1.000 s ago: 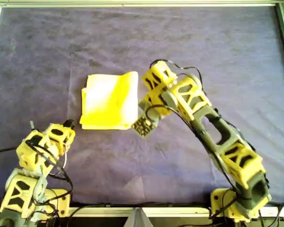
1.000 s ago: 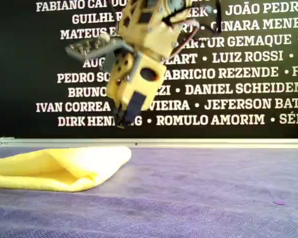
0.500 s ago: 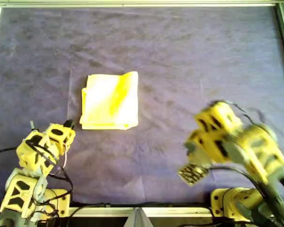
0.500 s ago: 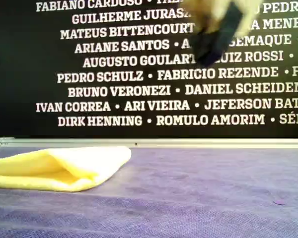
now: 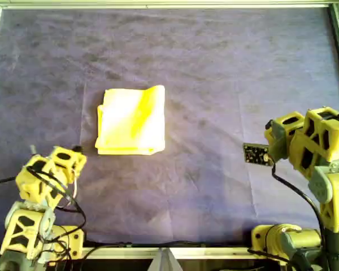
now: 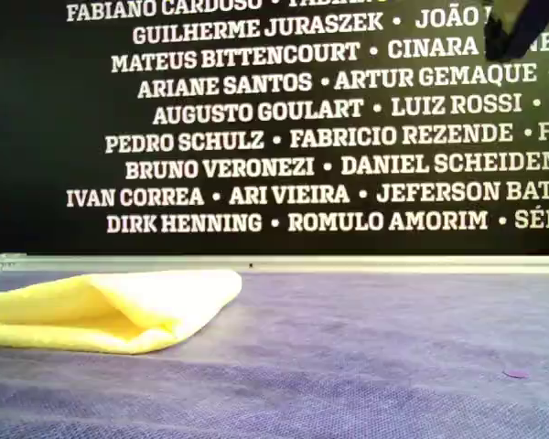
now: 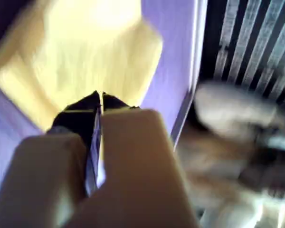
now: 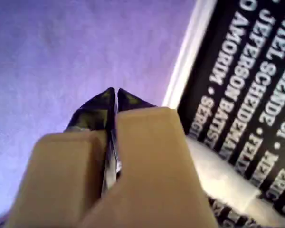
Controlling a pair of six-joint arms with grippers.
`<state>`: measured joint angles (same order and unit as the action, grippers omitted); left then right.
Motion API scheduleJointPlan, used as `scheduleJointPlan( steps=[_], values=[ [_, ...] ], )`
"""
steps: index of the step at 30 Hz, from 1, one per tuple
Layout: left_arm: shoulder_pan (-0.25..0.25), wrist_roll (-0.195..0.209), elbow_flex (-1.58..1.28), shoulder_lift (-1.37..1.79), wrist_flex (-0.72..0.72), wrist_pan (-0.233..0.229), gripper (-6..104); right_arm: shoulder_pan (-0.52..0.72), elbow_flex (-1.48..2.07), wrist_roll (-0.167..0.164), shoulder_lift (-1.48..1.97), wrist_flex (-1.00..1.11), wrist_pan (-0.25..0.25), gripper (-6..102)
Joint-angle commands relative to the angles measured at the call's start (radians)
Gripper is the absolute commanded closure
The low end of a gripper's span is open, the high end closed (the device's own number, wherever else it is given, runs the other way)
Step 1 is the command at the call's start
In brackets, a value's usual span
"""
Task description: Fold a cloth
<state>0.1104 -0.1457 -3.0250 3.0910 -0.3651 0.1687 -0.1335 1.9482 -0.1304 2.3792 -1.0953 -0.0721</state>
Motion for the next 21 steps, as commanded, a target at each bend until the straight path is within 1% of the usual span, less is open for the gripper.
scheduleJointPlan(
  steps=[1, 2, 5, 14, 15, 19, 21],
  values=[
    [-0.118, 0.006, 0.064, 0.018, -0.002, -0.002, 99, 0.008, 0.057, 0.003, 0.043, 0.115, 0.006, 94],
    [-0.129, 0.006, 0.064, 0.018, -0.002, 0.005, 99, 0.008, 0.097, 0.005, 0.061, 0.137, 0.008, 94],
    [-0.127, 0.008, 0.064, 0.018, -0.002, 0.015, 99, 0.008, 0.222, 0.006, 0.181, 0.225, 0.009, 94],
    [-0.130, 0.005, 0.052, 0.023, -0.002, 0.015, 99, 0.009, 0.716, 0.005, 0.744, 0.492, 0.012, 95],
    [-0.133, -0.006, 0.037, 0.023, -0.002, 0.015, 99, 0.009, 0.750, 0.005, 0.762, 0.514, 0.014, 95],
    [-0.141, -0.008, 0.018, 0.025, -0.002, 0.000, 99, 0.063, 0.873, 0.005, 0.746, 0.629, 0.014, 94],
    [-0.141, -0.008, 0.018, 0.025, -0.002, 0.000, 99, 0.107, 0.920, 0.017, 0.744, 0.699, 0.012, 94]
  ],
)
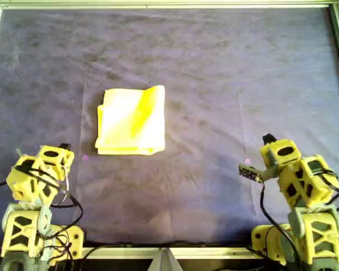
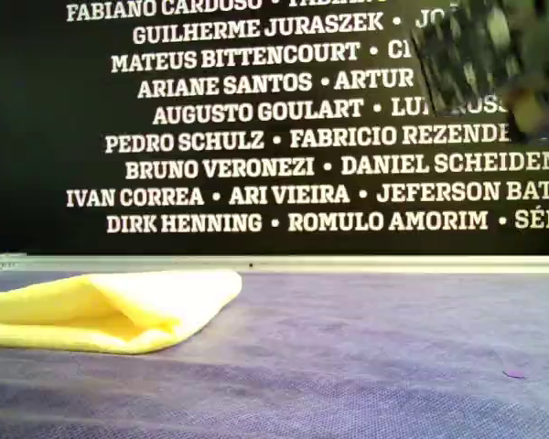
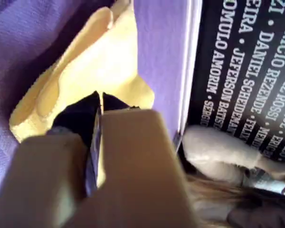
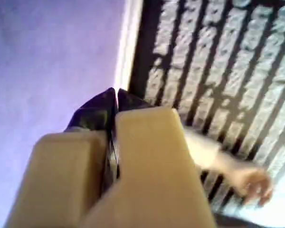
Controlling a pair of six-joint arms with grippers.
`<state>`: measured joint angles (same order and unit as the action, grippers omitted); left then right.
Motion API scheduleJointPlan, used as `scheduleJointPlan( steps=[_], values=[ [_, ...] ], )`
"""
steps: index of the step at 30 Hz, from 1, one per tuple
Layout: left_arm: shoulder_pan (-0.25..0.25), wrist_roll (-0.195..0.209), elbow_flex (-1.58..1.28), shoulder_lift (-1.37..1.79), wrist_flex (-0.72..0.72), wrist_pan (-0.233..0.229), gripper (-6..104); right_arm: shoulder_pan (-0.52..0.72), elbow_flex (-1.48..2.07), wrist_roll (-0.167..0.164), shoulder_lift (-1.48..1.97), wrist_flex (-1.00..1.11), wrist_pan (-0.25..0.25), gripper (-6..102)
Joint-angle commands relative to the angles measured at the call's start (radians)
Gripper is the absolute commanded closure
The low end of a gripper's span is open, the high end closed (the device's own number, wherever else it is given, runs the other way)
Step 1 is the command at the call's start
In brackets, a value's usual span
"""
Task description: Fold a cloth
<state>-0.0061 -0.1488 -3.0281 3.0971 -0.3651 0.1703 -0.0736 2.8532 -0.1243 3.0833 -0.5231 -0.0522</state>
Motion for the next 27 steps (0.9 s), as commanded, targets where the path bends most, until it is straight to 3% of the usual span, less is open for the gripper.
scheduleJointPlan(
  steps=[1, 7, 13, 18, 27],
  values=[
    [-0.025, -0.005, 0.021, 0.018, -0.002, -0.002, 99, 0.061, 0.040, 0.011, 0.040, 0.164, -0.008, 95],
    [-0.035, 0.009, 0.020, 0.018, -0.017, -0.003, 99, 0.071, 0.186, 0.006, 0.040, 0.270, -0.009, 94],
    [-0.058, 0.011, 0.020, 0.021, -0.233, 0.012, 99, 0.072, 0.184, 0.011, 0.041, 0.258, -0.009, 94],
    [-0.060, 0.011, 0.020, 0.023, -0.356, 0.012, 99, 0.072, 0.184, 0.006, 0.041, 0.069, -0.025, 94],
    [-0.048, -0.005, 0.020, 0.006, -0.362, -0.003, 99, 0.055, 0.184, 0.000, 0.041, -0.341, -0.009, 95]
  ],
)
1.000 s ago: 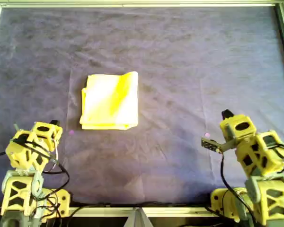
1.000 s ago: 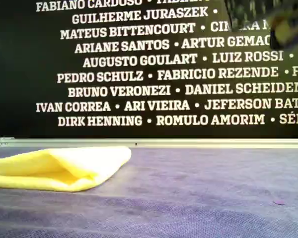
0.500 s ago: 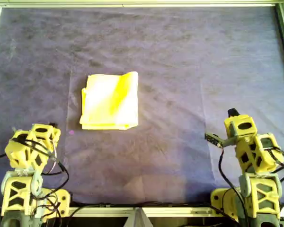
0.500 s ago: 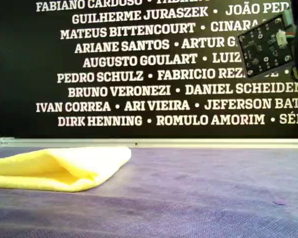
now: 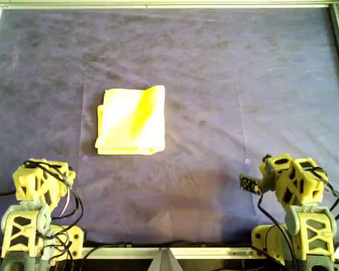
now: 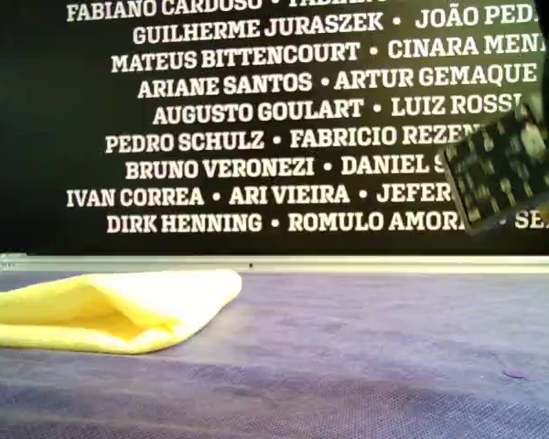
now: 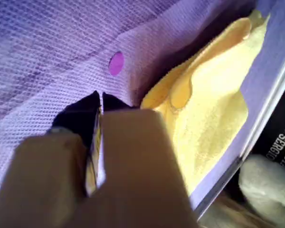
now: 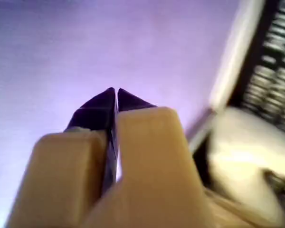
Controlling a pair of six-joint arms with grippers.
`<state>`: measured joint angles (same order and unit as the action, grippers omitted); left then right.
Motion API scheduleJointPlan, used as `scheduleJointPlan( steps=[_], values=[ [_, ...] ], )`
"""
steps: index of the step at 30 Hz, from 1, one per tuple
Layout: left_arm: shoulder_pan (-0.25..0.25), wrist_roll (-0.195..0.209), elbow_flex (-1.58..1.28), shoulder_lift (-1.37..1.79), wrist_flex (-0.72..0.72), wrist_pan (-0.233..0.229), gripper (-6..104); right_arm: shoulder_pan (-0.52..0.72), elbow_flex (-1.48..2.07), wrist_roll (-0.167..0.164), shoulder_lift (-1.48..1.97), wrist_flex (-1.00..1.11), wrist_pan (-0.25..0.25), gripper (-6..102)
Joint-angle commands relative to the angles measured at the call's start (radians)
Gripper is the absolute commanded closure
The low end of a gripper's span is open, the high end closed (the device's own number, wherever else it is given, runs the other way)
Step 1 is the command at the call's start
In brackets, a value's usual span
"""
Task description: Fold a cloth
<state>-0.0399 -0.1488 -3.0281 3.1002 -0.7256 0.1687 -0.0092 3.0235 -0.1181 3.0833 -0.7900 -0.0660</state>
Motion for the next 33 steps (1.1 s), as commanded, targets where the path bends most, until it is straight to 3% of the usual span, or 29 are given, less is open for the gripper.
scheduleJointPlan(
  steps=[1, 33],
  values=[
    [-0.021, -0.005, 0.020, 0.003, -0.002, -0.002, 99, -0.011, 0.014, -0.006, 0.041, -0.081, 0.005, 95],
    [-0.014, 0.008, 0.020, 0.003, -0.002, -0.002, 99, -0.008, 0.014, -0.008, 0.041, -0.081, -0.009, 95]
  ],
)
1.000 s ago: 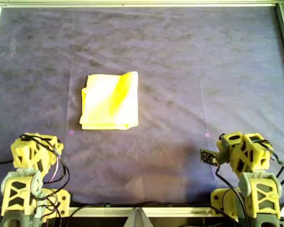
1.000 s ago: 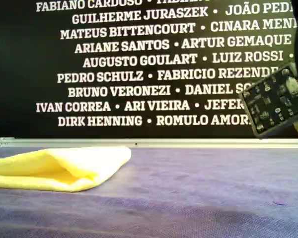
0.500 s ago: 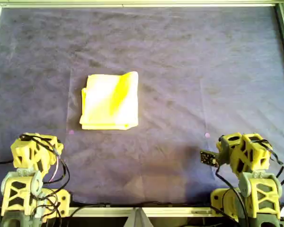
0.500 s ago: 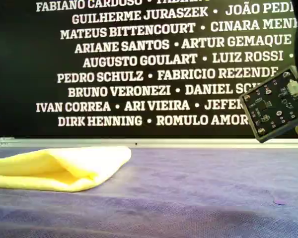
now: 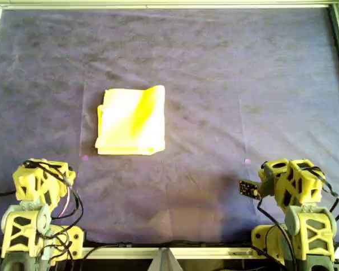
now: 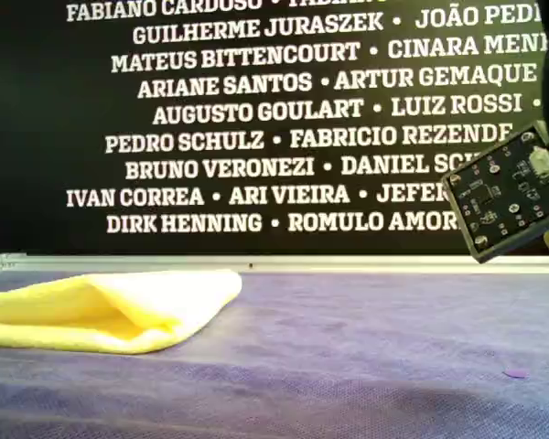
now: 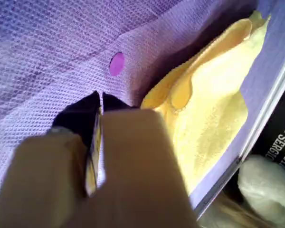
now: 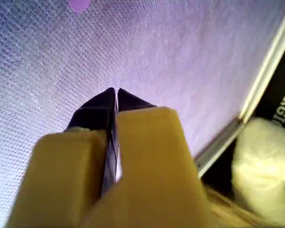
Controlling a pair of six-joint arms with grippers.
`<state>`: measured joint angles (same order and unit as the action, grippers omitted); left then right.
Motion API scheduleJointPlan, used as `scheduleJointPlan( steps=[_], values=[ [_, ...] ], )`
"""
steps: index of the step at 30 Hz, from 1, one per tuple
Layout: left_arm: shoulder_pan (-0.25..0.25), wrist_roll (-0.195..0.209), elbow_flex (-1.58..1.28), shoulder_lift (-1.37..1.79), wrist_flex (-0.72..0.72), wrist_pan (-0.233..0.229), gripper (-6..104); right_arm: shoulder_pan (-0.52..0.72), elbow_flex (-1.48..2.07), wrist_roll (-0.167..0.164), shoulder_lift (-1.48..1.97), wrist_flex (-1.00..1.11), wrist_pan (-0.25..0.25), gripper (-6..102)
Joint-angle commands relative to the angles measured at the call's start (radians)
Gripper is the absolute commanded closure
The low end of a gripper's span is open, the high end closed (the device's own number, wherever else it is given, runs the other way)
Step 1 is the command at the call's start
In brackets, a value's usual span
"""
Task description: Fold a cloth
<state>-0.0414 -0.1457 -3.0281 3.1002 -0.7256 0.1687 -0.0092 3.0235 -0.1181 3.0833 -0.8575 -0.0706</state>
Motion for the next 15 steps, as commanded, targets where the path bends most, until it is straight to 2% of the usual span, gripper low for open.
scheduleJointPlan(
  steps=[1, 3, 4, 15],
  values=[
    [-0.012, 0.005, 0.020, 0.003, -0.002, -0.002, 99, -0.008, 0.014, -0.008, 0.041, -0.014, -0.005, 95],
    [-0.012, 0.005, 0.020, 0.003, -0.002, -0.002, 99, -0.008, 0.014, -0.006, 0.041, -0.014, -0.005, 95],
    [-0.012, 0.005, 0.020, 0.003, -0.002, -0.002, 99, -0.008, 0.014, 0.005, 0.041, -0.014, 0.006, 95],
    [-0.012, 0.005, 0.020, 0.003, -0.002, -0.002, 99, -0.002, 0.014, -0.002, 0.041, -0.012, 0.008, 95]
  ],
)
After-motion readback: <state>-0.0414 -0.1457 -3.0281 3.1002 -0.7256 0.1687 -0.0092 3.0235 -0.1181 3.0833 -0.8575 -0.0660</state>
